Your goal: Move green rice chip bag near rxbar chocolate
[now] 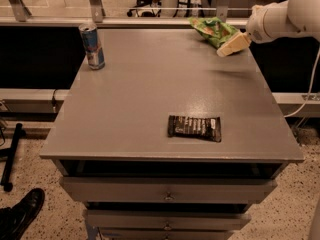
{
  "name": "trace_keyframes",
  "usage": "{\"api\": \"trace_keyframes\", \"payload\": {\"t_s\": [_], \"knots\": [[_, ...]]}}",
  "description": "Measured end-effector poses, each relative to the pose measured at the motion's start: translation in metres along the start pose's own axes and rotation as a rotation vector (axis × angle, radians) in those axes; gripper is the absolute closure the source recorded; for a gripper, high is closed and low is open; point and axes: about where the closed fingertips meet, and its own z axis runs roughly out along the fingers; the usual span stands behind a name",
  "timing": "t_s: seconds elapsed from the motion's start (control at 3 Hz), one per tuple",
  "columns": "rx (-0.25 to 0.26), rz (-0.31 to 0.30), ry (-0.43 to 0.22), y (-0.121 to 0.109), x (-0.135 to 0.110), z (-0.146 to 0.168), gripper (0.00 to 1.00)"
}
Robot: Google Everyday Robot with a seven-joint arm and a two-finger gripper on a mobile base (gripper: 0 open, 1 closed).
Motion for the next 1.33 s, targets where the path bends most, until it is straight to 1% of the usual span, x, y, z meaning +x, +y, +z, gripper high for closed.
{"api": "trace_keyframes", "payload": {"t_s": [0.33, 0.67, 1.0, 1.33], "knots": [[0.043, 0.085, 0.006, -0.014, 0.018, 0.042, 0.00], [0.062, 0.137, 0.013, -0.019, 0.029, 0.065, 0.00], [0.083, 0.166, -0.013, -0.026, 0.027, 0.079, 0.17], [0.099, 0.181, -0.027, -0.030, 0.026, 0.082, 0.40]]}}
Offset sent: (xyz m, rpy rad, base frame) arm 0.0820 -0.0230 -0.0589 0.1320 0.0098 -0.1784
